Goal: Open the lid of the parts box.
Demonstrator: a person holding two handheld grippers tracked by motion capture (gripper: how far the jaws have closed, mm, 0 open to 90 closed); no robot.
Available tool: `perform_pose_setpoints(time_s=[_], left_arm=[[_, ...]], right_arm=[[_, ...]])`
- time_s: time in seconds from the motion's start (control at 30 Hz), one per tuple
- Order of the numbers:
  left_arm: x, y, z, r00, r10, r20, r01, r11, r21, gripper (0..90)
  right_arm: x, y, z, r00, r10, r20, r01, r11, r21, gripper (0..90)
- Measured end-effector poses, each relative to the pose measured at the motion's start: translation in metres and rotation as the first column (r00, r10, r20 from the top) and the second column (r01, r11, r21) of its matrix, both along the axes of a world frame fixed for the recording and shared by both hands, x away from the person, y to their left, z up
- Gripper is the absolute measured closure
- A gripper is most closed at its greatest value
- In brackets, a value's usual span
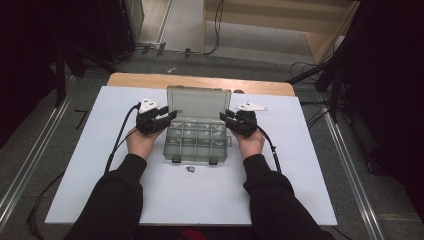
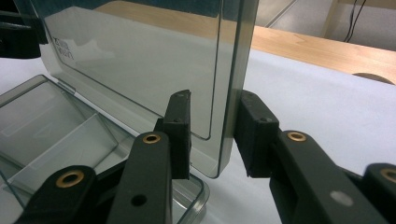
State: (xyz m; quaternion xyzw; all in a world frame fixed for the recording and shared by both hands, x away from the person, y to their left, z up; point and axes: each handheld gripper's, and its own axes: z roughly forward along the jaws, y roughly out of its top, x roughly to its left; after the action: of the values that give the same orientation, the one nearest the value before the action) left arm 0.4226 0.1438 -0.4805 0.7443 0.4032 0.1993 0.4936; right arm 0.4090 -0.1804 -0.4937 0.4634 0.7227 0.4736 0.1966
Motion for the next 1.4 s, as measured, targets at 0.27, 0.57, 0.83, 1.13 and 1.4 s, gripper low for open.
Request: perform_pose_setpoints(time_s=[0.27,0.57,0.83,1.13,1.4], left_arm=[[0.002,-0.002,-0.005,0.9998,0.011,-0.015,-0.011,0.9999,-0.011,56.9],[0.003,-0.003,-0.007,0.9997,0.021,-0.011,-0.021,0.9998,-0.007,56.9],[0.003,-0.003,-0.008,0.9996,0.024,-0.012,-0.024,0.9997,-0.003,57.0],[0.004,-0.005,-0.011,0.9995,0.030,-0.005,-0.030,0.9995,-0.001,55.5],[0.006,-0.008,-0.015,0.9994,0.032,-0.011,-0.032,0.9995,-0.006,49.1]], right_arm=[[0.002,0.001,-0.003,0.9999,-0.010,0.001,0.010,0.9999,0.012,65.4],[0.004,0.002,-0.006,0.9998,-0.019,0.006,0.018,0.9997,0.014,64.4],[0.007,0.002,-0.008,0.9998,-0.016,0.008,0.015,0.9997,0.018,64.1],[0.008,0.003,-0.010,0.9998,-0.018,0.012,0.018,0.9996,0.022,61.7],[0.010,0.004,-0.013,0.9997,-0.025,-0.004,0.025,0.9991,0.033,58.6]])
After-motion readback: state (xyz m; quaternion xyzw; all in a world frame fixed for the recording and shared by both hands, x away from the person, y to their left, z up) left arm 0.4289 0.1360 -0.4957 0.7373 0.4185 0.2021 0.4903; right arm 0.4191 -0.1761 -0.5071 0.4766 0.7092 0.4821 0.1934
